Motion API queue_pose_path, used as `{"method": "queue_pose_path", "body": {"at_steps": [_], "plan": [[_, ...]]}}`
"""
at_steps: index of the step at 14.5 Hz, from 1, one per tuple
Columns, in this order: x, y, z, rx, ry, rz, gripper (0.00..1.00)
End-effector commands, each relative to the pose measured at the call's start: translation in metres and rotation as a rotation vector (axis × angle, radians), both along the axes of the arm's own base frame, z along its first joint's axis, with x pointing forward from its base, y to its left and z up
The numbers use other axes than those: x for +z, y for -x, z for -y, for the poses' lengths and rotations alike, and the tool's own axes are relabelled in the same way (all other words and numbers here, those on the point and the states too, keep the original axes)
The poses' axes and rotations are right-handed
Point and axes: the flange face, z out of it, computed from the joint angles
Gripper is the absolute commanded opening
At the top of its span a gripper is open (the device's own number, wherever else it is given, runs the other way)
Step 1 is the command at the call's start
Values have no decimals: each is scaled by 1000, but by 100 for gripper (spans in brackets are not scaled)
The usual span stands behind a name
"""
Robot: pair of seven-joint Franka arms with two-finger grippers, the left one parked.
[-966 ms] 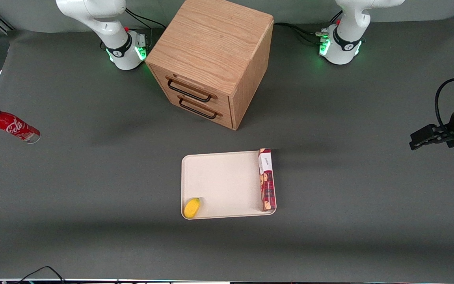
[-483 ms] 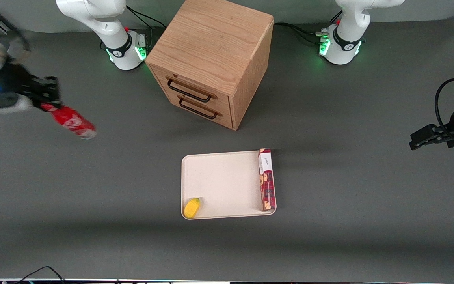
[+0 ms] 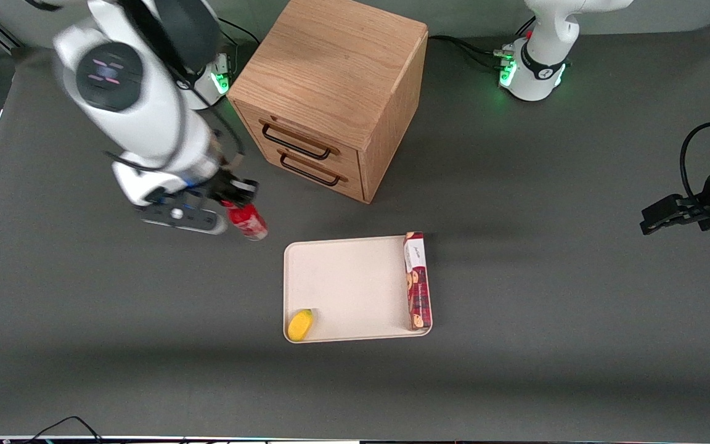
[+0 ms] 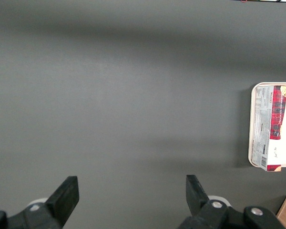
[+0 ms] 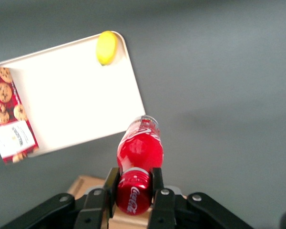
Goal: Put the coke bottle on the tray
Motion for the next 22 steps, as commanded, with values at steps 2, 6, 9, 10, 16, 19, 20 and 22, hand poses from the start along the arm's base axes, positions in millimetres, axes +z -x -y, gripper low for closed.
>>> {"method": "queue_pose_path", "body": {"at_steps": [2, 6, 9, 10, 16, 19, 20, 22], "plan": [[-81, -3, -45, -76, -15, 64, 12], [-157, -7, -61, -121, 15, 77, 13], [-198, 3, -70, -127, 39, 109, 13], [-202, 6, -72, -120, 34, 109, 19], [-147, -11, -59, -144, 52, 104, 100], [-67, -7, -43, -32, 114, 103, 100], [-34, -1, -33, 1, 127, 101, 100], [31, 10, -2, 84, 115, 75, 100]]}}
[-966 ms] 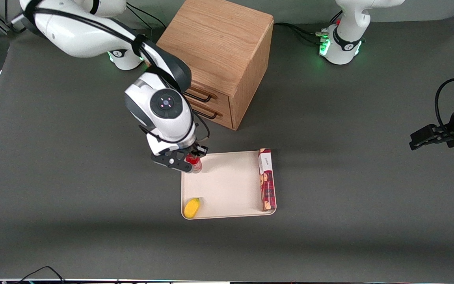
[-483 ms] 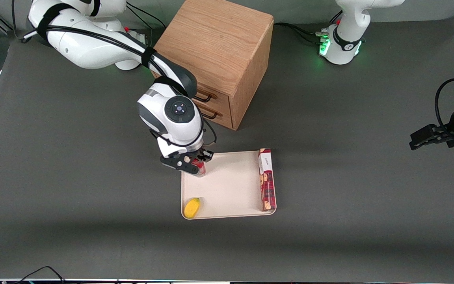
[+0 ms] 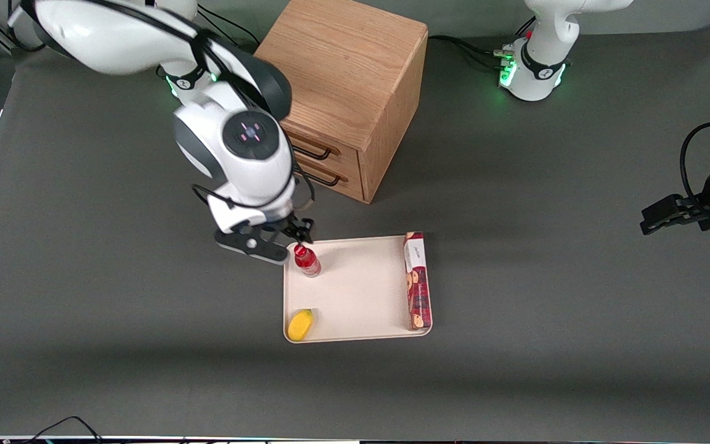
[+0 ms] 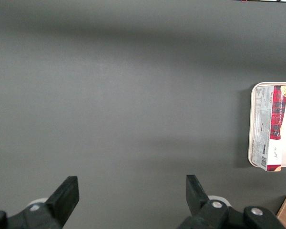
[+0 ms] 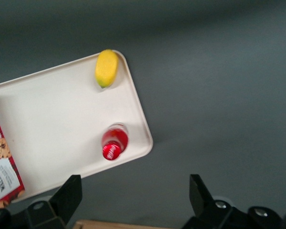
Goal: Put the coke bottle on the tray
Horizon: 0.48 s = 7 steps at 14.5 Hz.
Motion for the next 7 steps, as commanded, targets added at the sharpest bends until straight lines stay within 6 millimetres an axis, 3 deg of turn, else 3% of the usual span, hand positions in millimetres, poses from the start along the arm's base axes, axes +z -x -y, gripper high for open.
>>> {"method": "queue_pose_path", "body": {"at_steps": [1, 3, 5, 7], "plan": [[90, 24, 46, 147, 23, -40, 100], [132, 34, 102, 197, 28, -107, 100], [166, 34, 187, 210, -39, -131, 100], [164, 38, 256, 218, -75, -164, 100]]}}
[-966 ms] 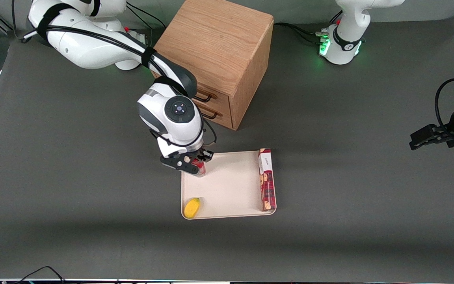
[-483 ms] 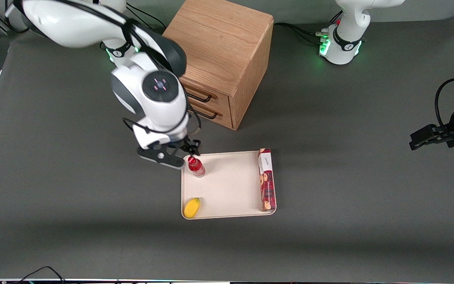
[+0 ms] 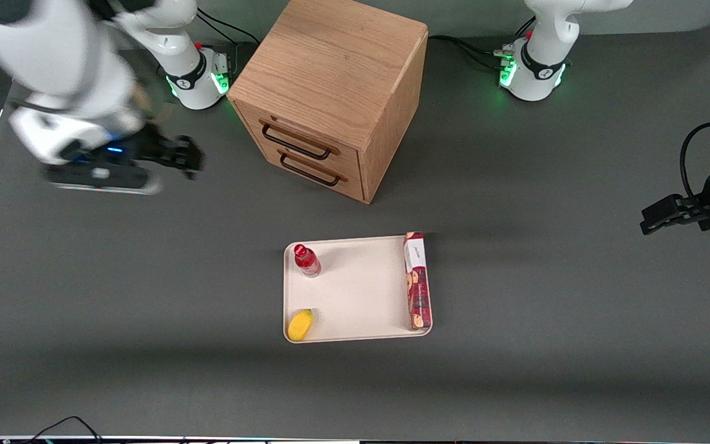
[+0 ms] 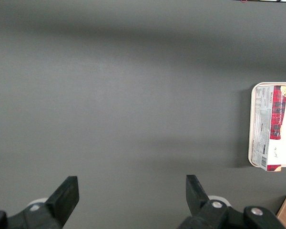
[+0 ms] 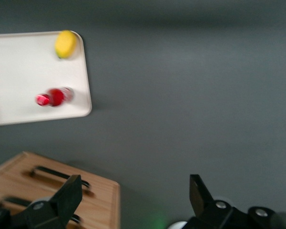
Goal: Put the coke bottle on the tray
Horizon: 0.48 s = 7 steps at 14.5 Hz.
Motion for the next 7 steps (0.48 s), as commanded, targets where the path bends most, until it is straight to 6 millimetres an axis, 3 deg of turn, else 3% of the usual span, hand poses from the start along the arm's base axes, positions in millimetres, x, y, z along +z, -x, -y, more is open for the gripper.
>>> {"method": "queue_pose_path", "body": {"at_steps": [1, 3, 6, 7], "plan": [[-17, 11, 81, 4, -24, -46, 100], [-31, 21, 107, 40, -20, -24, 100], [-39, 29, 130, 14, -157, -4, 100], [-39, 28, 129, 9, -173, -7, 100]]}}
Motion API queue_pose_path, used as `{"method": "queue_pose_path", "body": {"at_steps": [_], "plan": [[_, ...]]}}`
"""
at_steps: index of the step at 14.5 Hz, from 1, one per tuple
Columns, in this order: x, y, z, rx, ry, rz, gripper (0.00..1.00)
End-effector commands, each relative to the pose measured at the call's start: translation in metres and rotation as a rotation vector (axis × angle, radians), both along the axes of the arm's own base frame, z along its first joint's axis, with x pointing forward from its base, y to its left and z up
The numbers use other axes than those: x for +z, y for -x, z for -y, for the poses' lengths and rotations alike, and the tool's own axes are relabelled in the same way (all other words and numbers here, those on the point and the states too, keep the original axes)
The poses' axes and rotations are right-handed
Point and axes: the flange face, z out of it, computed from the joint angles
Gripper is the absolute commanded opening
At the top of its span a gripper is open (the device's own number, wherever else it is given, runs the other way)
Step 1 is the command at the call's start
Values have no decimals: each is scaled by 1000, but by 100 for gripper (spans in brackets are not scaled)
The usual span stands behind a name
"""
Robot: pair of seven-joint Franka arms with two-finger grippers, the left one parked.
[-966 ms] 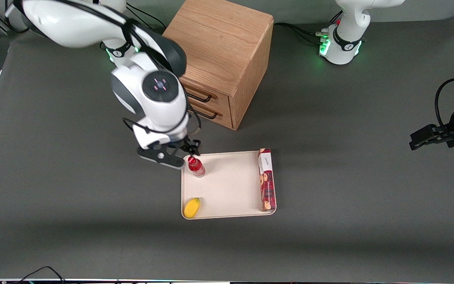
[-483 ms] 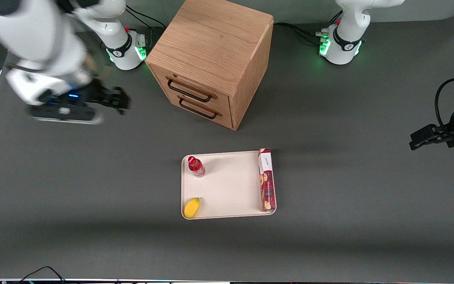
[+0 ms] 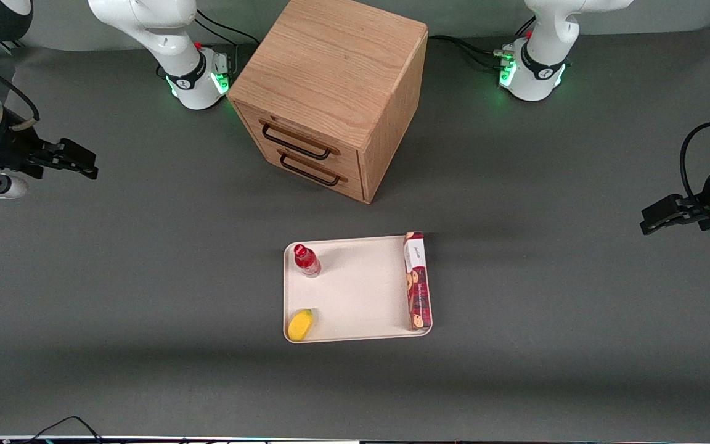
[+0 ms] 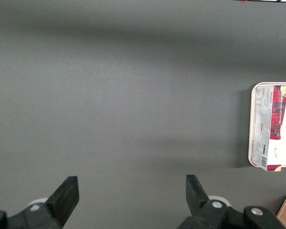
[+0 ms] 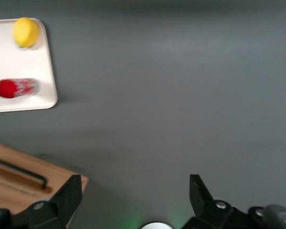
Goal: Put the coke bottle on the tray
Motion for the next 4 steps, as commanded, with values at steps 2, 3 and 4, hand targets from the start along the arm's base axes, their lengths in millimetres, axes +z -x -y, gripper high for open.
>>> {"method": "queue_pose_path", "body": {"at_steps": [2, 3, 4], "plan": [[10, 13, 4, 1, -63, 31, 100], [10, 13, 5, 5, -63, 32, 100], [9, 14, 5, 10, -62, 29, 100]]}}
